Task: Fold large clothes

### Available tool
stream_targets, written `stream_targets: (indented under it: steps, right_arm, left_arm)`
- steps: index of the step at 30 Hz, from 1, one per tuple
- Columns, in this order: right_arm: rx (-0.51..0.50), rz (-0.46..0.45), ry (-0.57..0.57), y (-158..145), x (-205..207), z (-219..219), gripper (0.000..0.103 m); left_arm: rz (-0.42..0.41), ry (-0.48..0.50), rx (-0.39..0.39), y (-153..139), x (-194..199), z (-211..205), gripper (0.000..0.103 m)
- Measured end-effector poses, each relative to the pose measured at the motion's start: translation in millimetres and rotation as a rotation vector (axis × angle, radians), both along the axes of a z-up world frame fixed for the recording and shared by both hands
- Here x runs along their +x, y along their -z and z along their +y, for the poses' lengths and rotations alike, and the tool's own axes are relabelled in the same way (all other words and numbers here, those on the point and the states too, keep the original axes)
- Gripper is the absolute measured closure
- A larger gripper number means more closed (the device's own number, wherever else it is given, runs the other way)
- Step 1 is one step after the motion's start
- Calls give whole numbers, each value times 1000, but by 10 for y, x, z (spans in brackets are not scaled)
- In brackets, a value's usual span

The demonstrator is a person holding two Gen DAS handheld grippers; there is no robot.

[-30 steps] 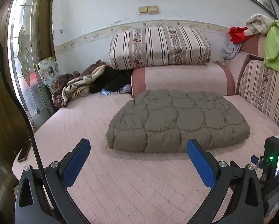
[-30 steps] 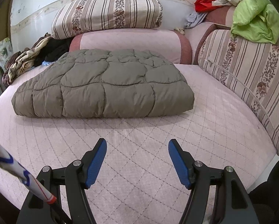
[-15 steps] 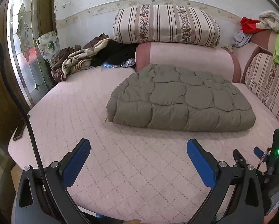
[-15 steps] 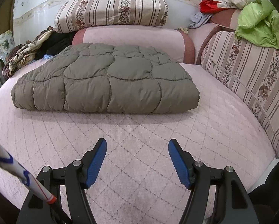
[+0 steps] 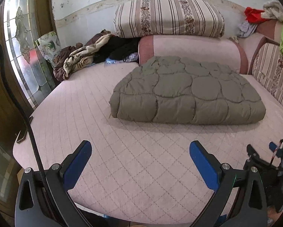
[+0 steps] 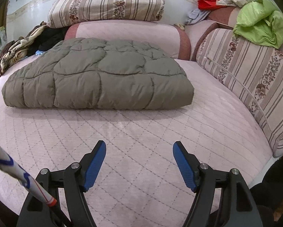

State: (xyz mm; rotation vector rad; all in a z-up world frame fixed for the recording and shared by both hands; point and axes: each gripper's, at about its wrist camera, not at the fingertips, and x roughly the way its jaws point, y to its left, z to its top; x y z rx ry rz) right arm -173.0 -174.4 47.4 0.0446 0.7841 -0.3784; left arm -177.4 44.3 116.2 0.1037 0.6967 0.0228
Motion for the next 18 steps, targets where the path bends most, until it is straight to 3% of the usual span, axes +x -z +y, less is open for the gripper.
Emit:
stream_targets:
  steps: [7,11,14,18]
  right_arm:
    - [31,14,43,-66,57,-199,26]
    - [7,-14,60,-259,179,-431,24]
    - [97,-18,110,-348,348,-847,21]
    - [254,-14,222,-233,633,-1506,20]
  left_arm:
    - [65,-22,-11,39,295,218,0]
    - [42,-67,22,-12,603,442,1]
    - [44,-85,0,-40,952,653,1]
    - [80,-98,-65,31,1472,891,1]
